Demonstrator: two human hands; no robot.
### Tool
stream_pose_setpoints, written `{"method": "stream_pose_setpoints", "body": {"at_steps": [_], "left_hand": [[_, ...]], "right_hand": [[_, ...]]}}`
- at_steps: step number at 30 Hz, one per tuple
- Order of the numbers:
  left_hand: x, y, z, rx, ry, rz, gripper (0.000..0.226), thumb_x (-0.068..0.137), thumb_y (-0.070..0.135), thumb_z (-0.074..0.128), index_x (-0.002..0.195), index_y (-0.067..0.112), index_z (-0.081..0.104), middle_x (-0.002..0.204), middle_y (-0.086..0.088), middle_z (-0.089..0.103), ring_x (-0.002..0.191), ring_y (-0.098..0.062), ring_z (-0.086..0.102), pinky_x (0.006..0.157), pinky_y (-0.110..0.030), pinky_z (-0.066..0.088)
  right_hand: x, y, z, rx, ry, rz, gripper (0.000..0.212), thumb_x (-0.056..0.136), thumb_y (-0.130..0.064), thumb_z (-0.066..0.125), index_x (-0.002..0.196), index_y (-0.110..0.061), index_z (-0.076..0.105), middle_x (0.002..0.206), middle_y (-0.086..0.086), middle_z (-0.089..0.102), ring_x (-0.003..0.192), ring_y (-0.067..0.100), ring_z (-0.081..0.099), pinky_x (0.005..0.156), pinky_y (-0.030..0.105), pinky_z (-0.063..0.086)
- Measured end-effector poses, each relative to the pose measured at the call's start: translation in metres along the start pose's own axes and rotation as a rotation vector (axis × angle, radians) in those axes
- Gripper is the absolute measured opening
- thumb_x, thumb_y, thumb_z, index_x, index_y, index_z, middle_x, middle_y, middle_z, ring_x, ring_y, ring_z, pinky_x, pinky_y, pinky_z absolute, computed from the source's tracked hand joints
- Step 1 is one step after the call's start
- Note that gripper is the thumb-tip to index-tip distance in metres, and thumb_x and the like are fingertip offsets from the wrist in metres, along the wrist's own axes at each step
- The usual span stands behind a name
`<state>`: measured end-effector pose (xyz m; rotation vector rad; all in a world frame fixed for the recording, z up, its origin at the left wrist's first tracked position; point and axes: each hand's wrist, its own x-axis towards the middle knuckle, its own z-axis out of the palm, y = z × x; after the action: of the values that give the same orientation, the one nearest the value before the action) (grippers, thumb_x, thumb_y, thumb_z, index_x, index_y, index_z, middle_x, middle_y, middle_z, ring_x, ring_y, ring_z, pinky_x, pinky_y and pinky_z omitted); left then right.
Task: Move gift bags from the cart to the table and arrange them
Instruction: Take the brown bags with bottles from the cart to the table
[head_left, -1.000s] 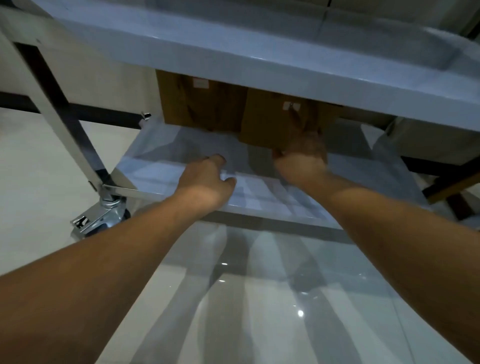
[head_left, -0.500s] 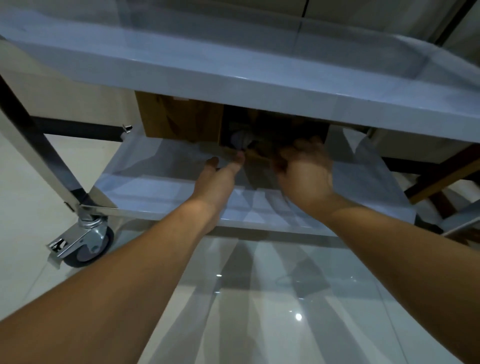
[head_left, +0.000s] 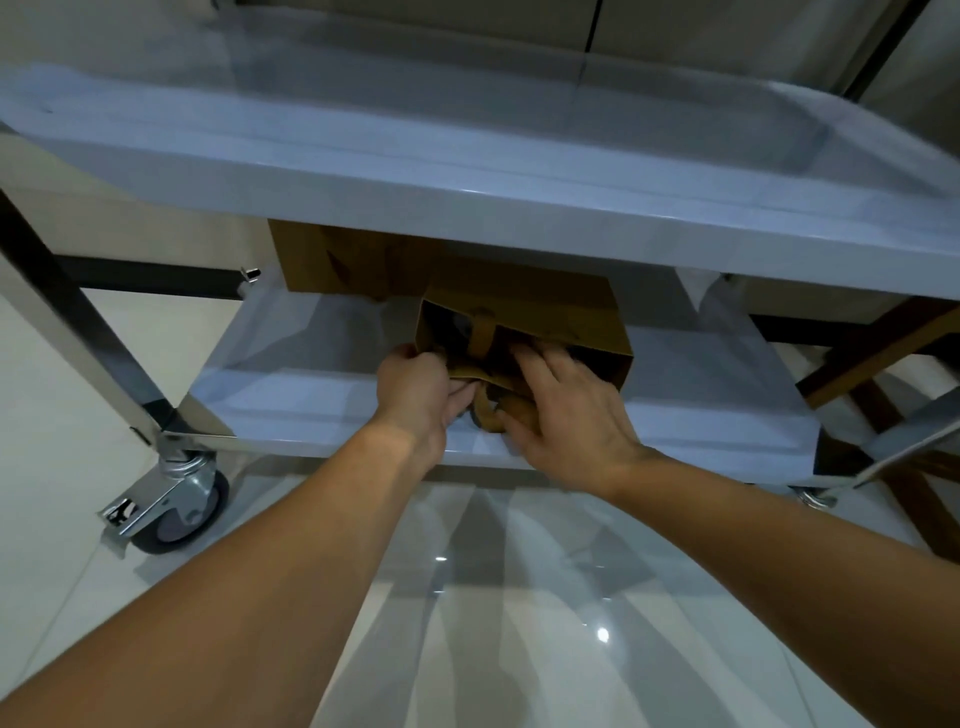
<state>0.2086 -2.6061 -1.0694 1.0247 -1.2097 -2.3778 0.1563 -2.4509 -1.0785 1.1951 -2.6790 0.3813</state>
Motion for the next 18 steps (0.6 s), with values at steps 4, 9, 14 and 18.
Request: {"method": "stream_pose_setpoints", "body": {"at_steps": [4,9,14,18], "left_hand": [[0.002,-0.005,-0.003,0.141,0.041,0.021,0.031,0.101,-0.002,0.04,0.123,0.013,0.057,0.107,-0.018,0.072,0.089,-0.028,0.075,0.069,-0.034,0.064],[-0.004,-0.001,-0.006,0.283,0.061,0.02,0.027,0.1,-0.002,0.043,0.097,0.021,0.056,0.112,-0.02,0.068,0.088,-0.035,0.074,0.066,-0.036,0.064],[-0.017,0.003,-0.008,0.342,0.135,-0.008,0.027,0.094,-0.008,0.045,0.105,0.011,0.06,0.107,-0.021,0.069,0.077,-0.036,0.074,0.065,-0.04,0.064],[-0.042,0.018,-0.003,0.394,0.182,-0.078,0.024,0.096,-0.007,0.048,0.111,0.007,0.061,0.107,-0.018,0.07,0.08,-0.035,0.074,0.059,-0.034,0.062]], "right_hand": [[0.023,-0.004,-0.005,0.091,-0.206,0.194,0.075,0.081,-0.035,0.078,0.142,-0.027,0.035,0.125,0.004,0.06,0.112,0.028,0.061,0.092,0.038,0.052],[0.024,-0.007,-0.007,0.141,-0.321,0.159,0.037,0.086,-0.03,0.074,0.121,-0.025,0.064,0.111,0.001,0.07,0.103,0.026,0.065,0.087,0.039,0.054],[-0.006,-0.01,-0.021,0.196,-0.198,0.096,0.013,0.091,-0.03,0.072,0.095,-0.019,0.069,0.097,-0.001,0.065,0.091,0.02,0.062,0.08,0.036,0.052],[-0.019,-0.028,-0.048,0.191,-0.251,0.153,0.039,0.093,-0.025,0.066,0.128,-0.02,0.051,0.102,0.005,0.061,0.09,0.027,0.061,0.076,0.041,0.055]]}}
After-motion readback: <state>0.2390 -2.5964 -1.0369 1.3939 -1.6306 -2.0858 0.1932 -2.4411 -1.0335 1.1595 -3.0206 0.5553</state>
